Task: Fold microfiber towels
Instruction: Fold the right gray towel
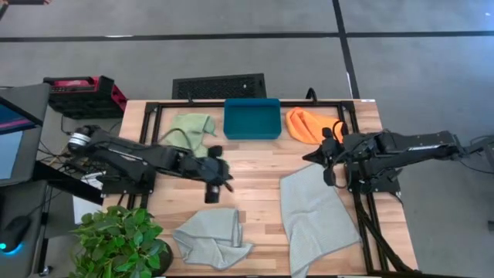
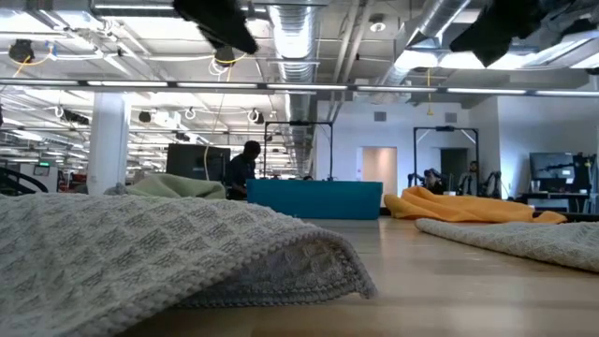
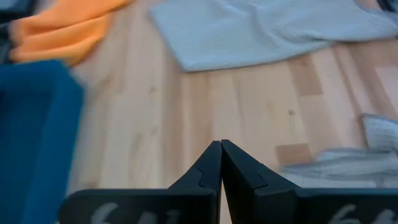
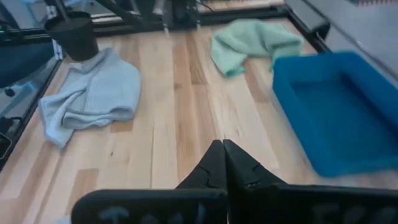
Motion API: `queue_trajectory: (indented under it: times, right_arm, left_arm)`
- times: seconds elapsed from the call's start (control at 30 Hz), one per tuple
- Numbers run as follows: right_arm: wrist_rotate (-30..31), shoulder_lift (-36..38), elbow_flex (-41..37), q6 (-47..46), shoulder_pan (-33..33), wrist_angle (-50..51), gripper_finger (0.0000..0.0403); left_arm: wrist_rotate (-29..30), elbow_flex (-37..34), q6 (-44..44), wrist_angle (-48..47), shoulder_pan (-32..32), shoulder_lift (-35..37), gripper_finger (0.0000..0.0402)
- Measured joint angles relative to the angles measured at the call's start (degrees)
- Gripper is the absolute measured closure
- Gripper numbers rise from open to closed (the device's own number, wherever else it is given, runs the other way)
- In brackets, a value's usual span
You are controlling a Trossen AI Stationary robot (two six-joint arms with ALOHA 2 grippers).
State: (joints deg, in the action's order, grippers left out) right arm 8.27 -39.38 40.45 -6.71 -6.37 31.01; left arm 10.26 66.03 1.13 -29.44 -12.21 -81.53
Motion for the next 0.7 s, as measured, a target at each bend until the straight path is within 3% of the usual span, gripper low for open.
queue_trajectory:
  times: [0.33,0.47,0.7]
  right_arm:
    - [-0.7,0.0,2.5,-8.6,-6.2,15.2,0.0400]
    - [-0.7,0.0,4.2,-9.0,-8.3,15.4,0.0399]
    - [-0.4,0.0,5.7,-8.9,-9.8,15.4,0.0398]
  left_arm:
    - [-2.8,11.7,-4.6,0.7,-0.1,-14.0,0.0401]
    - [-2.8,13.2,-6.4,3.5,0.1,-17.7,0.0401]
    - [7.0,15.1,-6.9,3.6,0.2,-20.6,0.0386]
